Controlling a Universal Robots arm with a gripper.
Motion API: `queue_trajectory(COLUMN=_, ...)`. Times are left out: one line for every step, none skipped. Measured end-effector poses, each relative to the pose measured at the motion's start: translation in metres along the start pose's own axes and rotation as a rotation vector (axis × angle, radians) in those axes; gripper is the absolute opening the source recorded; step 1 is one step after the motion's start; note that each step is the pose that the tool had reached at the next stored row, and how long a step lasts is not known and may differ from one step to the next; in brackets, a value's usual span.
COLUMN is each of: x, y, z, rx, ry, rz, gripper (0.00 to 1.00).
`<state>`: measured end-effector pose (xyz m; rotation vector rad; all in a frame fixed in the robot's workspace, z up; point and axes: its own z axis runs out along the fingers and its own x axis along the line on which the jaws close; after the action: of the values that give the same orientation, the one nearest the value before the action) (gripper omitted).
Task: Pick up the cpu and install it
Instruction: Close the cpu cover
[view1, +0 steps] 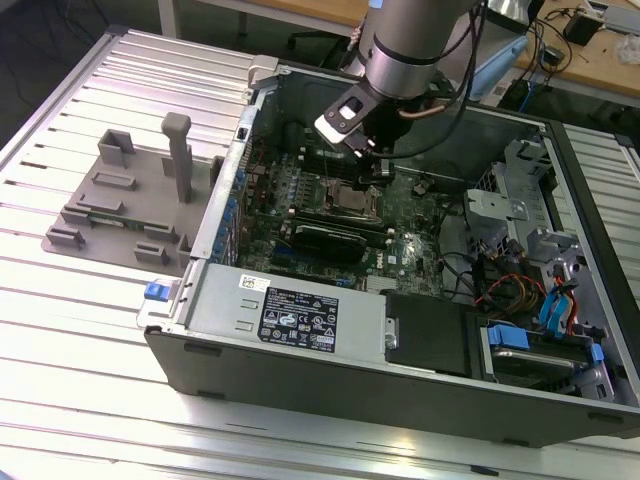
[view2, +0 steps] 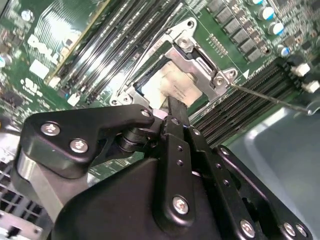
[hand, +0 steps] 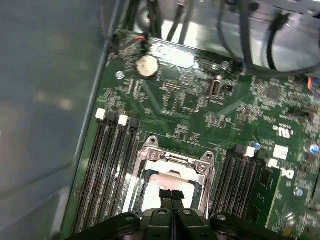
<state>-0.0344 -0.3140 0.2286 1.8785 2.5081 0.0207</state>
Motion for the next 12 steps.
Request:
queue_trajectory(x=0.0, y=0.0, z=0.0, rx=-0.0001, ry=0.0003, rz=-0.017, gripper=0.11)
queue_trajectory(x=0.0, y=0.0, z=0.0001, rx=-0.0001, ry=0.0006, rz=-0.039, gripper=0.11)
queue_trajectory(x=0.0, y=0.0, z=0.0001, rx=0.0, ry=0.0011, rz=-0.068, gripper=0.11)
queue_trajectory(x=0.0, y=0.0, z=0.0001, rx=0.0001, ry=0.0015, rz=-0.097, gripper=0.11)
queue_trajectory(x=0.0, y=0.0, z=0.0001, rx=0.0001, ry=0.0021, rz=-0.134, gripper=0.11)
queue_trajectory(x=0.0, y=0.0, z=0.0001, rx=0.0002, ry=0.0028, rz=-0.178, gripper=0.11)
queue_trajectory(x=0.0, y=0.0, z=0.0001, rx=0.0003, ry=0.0032, rz=-0.208, gripper=0.11)
queue_trajectory(x=0.0, y=0.0, z=0.0002, rx=0.0003, ry=0.0037, rz=-0.239, gripper=0.11)
queue_trajectory(x=0.0, y=0.0, z=0.0001, rx=0.0004, ry=0.004, rz=-0.258, gripper=0.11)
queue_trajectory(x=0.0, y=0.0, z=0.0002, rx=0.0004, ry=0.0045, rz=-0.289, gripper=0.11)
queue_trajectory(x=0.0, y=0.0, z=0.0002, rx=0.0005, ry=0.0049, rz=-0.317, gripper=0.11)
queue_trajectory(x=0.0, y=0.0, z=0.0002, rx=0.0004, ry=0.0052, rz=-0.336, gripper=0.11)
